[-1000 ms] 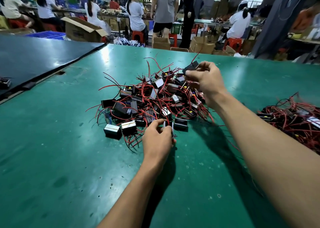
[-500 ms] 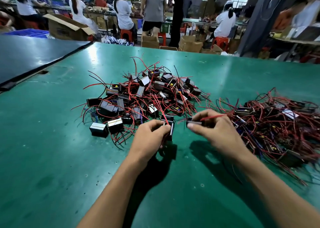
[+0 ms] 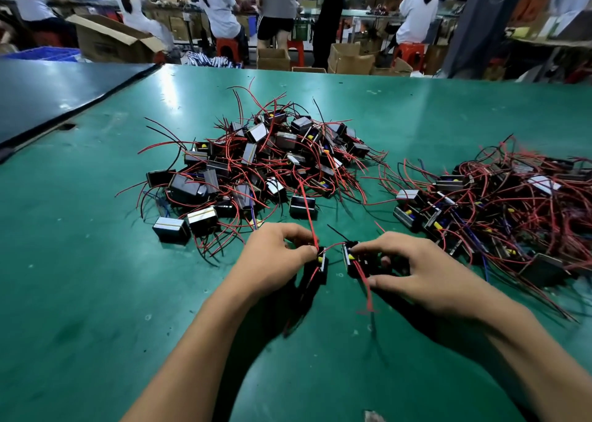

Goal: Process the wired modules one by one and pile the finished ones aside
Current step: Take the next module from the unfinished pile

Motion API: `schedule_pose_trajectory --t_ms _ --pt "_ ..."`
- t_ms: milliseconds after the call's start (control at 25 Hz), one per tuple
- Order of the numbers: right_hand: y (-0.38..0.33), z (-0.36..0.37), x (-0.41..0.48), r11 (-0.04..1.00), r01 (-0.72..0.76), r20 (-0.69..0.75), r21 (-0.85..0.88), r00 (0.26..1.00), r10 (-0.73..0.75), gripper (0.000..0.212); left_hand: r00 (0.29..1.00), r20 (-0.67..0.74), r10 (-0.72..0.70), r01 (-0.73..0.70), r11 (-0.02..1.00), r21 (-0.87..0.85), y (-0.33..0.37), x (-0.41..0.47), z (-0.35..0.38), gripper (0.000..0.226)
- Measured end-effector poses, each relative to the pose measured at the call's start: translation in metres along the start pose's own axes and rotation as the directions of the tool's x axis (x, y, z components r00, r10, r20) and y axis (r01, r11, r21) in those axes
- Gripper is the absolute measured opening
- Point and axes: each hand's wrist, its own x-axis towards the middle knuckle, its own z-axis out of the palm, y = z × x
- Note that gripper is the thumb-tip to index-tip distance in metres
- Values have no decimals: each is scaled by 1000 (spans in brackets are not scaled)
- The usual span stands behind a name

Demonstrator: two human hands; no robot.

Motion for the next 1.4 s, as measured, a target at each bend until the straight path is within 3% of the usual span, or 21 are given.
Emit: schedule_pose_trajectory --t_ms 120,280,400,520,720,880,1000,1040,1120,1200,1280,1400 --pt "0 -4 1 998 -27 17 64 1000 26 38 1000 -26 -5 3 998 -69 -1 2 2 17" --pt "-6 3 7 962 -101 -223 253 962 160 21 1000 -23 13 -15 994 -104 -1 3 4 11" --pt "-13 13 16 978 -116 -327 172 930 168 16 1000 -2 -4 4 994 -108 -3 4 4 23" --pt "-20 20 22 991 -106 -265 81 956 125 20 1000 5 -14 15 992 -126 -3 4 4 30" --pt "-22 23 20 996 -48 -239 72 969 64 10 999 37 -17 22 989 -148 0 3 2 10" --pt "-19 20 17 988 -86 -216 131 970 113 7 983 -141 -120 55 916 -398 2 2 1 4" --pt "-15 11 14 962 -123 -151 245 975 163 9 942 -266 -207 39 851 -524 2 2 -5 15" --pt "-14 7 12 951 -126 -126 281 978 167 11 936 -312 -164 1 887 -462 1 1 -7 20" --pt "-10 -1 8 945 -132 -81 298 983 162 12 924 -375 75 -149 974 -173 4 -2 -8 25" --pt "-9 -5 6 940 -144 -29 308 987 161 12 882 -347 319 -318 946 63 10 -8 -4 30" --pt "-10 -6 4 930 -163 9 329 985 169 11 834 -375 405 -400 912 94 14 -12 0 31" --pt "-13 -5 2 914 -176 11 365 983 185 5 763 -521 383 -440 898 16 18 -14 -3 32"
